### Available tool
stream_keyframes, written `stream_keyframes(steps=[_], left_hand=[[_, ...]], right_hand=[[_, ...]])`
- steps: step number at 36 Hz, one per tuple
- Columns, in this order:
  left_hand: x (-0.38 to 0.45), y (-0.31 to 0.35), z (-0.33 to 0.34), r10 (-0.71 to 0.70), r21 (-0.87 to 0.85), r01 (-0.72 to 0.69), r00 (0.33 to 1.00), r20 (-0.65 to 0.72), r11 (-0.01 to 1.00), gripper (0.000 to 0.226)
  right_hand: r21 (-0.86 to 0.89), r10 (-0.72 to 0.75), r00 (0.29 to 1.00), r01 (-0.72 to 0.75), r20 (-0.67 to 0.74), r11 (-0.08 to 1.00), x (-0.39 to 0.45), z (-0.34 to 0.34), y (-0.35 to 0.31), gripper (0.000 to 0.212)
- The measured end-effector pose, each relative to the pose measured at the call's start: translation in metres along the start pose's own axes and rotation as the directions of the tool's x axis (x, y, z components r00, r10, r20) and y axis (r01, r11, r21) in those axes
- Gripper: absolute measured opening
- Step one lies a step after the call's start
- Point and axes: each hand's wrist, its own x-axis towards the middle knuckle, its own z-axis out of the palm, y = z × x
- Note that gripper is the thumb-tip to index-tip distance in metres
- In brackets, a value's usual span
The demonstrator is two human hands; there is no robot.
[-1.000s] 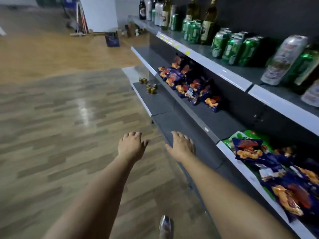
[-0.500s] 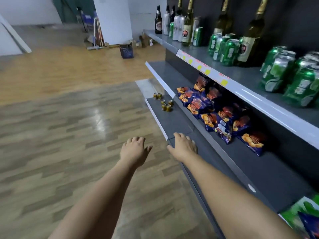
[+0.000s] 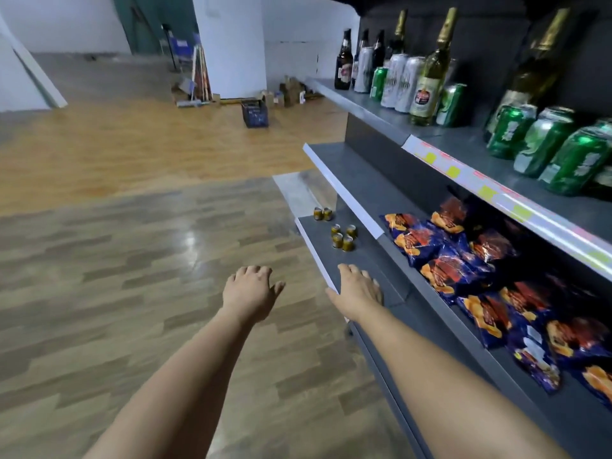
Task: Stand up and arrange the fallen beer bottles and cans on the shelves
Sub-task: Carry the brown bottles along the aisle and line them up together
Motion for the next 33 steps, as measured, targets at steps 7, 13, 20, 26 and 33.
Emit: stream_keyframes(steps=[7,13,20,26,33], left_hand=[[0.119,-0.061,-0.036,0.037,0.021,-0.037,0.999,-0.030,0.999,0.052],[0.204,-0.076,-0.043,0.093,0.012,-0.094,0.996,0.011,0.996,0.052],[0.306,-0.068,-0.050,0.156,0.027,-0.157,0.987,0.034,0.987,0.053],[0.398,-0.052,-0.075,0.209,0.066,-0.209,0.978,0.004,0.976,0.053],[0.508,-0.027,-0.115,0.265,0.096,-0.260,0.963,-0.044,0.961,0.052]], right_hand=[[-0.033,0.042,0.998,-0.044,-0.051,0.998,0.109,-0.028,-0.060,0.055],[-0.051,0.091,0.993,-0.095,-0.070,0.994,0.187,-0.042,-0.080,0.049],[-0.047,0.132,0.987,-0.137,-0.094,0.989,0.284,-0.057,-0.082,0.055],[-0.006,0.135,0.973,-0.138,-0.185,0.990,0.372,-0.090,-0.077,0.050],[0.033,0.151,0.954,-0.147,-0.259,0.989,0.472,-0.138,-0.064,0.056]])
